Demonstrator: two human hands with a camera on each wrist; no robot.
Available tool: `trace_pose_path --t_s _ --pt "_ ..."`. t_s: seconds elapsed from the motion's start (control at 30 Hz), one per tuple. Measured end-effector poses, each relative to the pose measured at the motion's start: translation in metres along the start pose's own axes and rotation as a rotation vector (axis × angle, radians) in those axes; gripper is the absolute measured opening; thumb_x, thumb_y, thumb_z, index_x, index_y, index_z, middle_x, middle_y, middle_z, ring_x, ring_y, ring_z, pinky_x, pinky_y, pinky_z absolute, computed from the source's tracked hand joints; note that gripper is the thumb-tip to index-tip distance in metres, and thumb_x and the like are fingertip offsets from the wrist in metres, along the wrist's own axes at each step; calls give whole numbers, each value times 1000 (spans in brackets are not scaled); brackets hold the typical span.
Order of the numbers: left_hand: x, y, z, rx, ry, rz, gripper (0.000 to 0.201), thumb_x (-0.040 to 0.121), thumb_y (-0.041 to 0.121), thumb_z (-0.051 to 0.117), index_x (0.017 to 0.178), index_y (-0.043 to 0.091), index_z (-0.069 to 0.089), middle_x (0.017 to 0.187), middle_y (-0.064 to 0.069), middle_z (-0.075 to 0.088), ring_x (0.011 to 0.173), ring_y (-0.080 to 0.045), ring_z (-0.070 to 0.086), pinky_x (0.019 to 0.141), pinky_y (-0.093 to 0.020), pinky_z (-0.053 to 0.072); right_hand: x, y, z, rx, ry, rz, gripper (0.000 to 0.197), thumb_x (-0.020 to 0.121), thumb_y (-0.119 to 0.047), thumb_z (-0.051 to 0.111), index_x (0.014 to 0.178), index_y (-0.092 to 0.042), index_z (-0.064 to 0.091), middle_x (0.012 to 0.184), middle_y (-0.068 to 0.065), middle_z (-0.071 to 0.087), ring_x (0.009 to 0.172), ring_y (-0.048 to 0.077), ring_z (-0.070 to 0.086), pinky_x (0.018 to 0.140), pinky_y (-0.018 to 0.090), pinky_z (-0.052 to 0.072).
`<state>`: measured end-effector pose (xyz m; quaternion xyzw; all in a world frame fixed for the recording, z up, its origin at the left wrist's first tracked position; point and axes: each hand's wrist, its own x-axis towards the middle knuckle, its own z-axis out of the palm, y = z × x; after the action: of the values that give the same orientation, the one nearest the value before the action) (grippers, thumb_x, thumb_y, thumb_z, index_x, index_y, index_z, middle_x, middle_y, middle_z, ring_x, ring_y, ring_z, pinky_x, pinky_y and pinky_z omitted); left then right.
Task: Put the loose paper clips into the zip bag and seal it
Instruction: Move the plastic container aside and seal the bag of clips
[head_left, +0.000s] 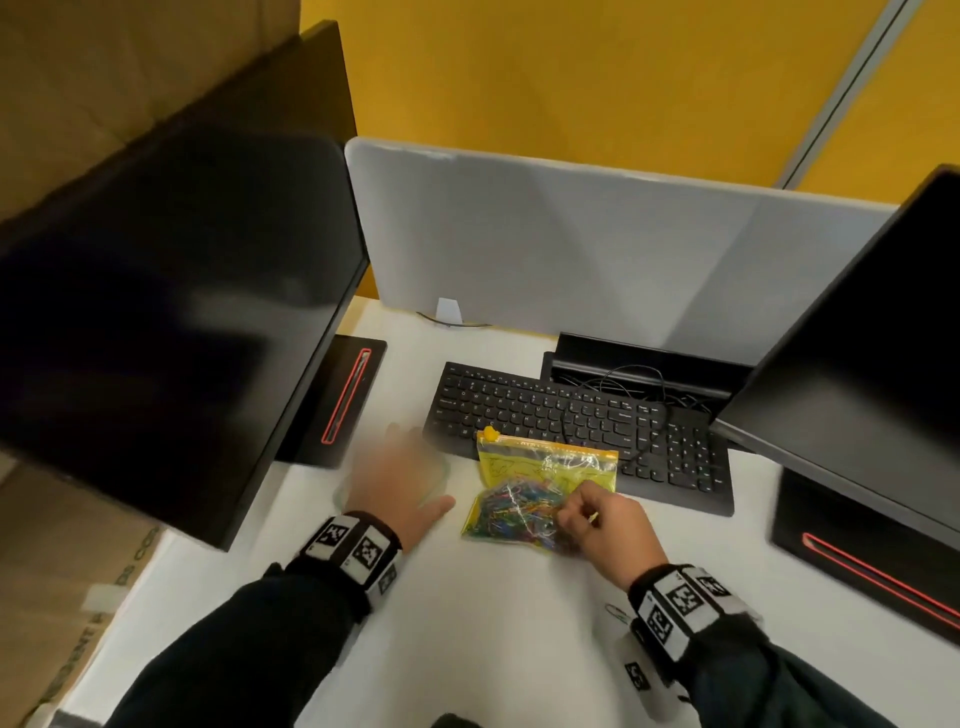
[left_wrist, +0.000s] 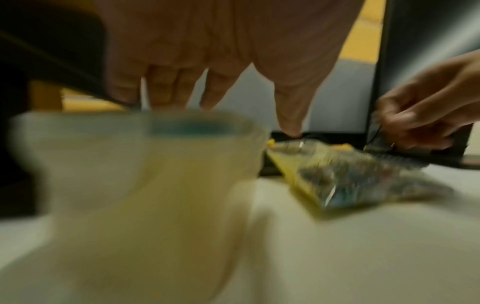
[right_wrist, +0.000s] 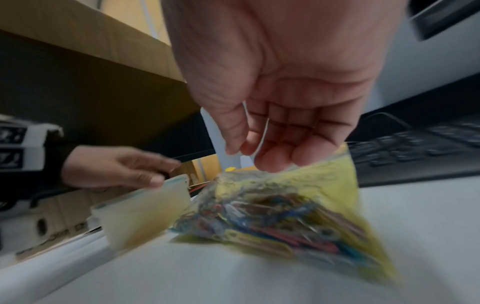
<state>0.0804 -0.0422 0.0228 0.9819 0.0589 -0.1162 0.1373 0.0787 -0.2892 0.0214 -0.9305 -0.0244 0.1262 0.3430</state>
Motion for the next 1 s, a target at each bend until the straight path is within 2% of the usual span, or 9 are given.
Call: trace_pose_path --t_s 0.07,0.17,0.3,0.47,0.63,0.73,0.83,0.93,1.0 --pt "2 19 -5 -212 79 123 65 84 39 57 138 18 26 144 -7 28 123 -23 39 104 -38 35 10 -13 6 -127 -79 -55 6 87 -23 58 82 -24 55 82 -11 59 73 7 56 58 14 38" --pt "6 44 -2 -440 57 89 40 87 25 56 126 18 48 125 -6 53 95 -24 59 91 -36 47 12 -15 20 -332 -198 -117 38 82 -29 61 118 -22 50 117 1 53 104 21 51 88 30 46" --pt "14 51 24 -634 -184 -180 46 89 18 53 133 14 39 130 -14 50 83 -27 67 82 -39 53 -3 -2 26 -325 -270 -162 54 80 -31 65 130 -25 44 128 0 47 118 23 42 100 31 37" --pt "10 45 42 -878 -177 -311 35 94 13 41 129 16 40 110 -15 59 50 -16 54 40 -23 44 -26 9 30 -202 -411 -216 59 79 -29 67 133 -29 44 138 -4 42 126 19 38 107 29 33" --pt "-2 26 42 -892 -71 -240 17 92 17 49 77 22 55 66 -7 59 47 -21 54 50 -30 42 -33 -6 21 34 -553 -122 34 83 -26 66 116 -30 61 121 -7 60 106 8 56 88 13 42" --pt "-12 23 36 -996 -82 -220 13 91 12 49 79 14 56 73 -6 62 42 -17 54 41 -22 38 -22 -31 15 117 -235 -112 12 88 -23 59 94 -28 68 93 -11 67 83 5 60 77 20 48" --pt "-20 23 32 -1053 -76 -179 14 91 9 48 80 11 57 72 -3 64 41 -16 52 41 -22 40 0 -56 16 51 43 -201 13 88 -26 58 99 -27 64 95 -8 64 78 8 55 74 25 45" --pt "-28 22 31 -1055 -59 -131 26 91 8 47 70 16 59 74 -2 67 48 -18 55 48 -25 46 17 -70 28 -52 -99 -205 27 86 -34 59 112 -27 61 109 -2 64 97 17 58 85 33 49" --pt "-31 22 32 -1082 -60 -135 28 91 6 47 68 16 59 74 -6 66 52 -19 58 53 -28 50 18 -74 35 -84 -150 -192 16 85 -33 59 95 -24 68 97 2 70 92 22 62 78 32 50"
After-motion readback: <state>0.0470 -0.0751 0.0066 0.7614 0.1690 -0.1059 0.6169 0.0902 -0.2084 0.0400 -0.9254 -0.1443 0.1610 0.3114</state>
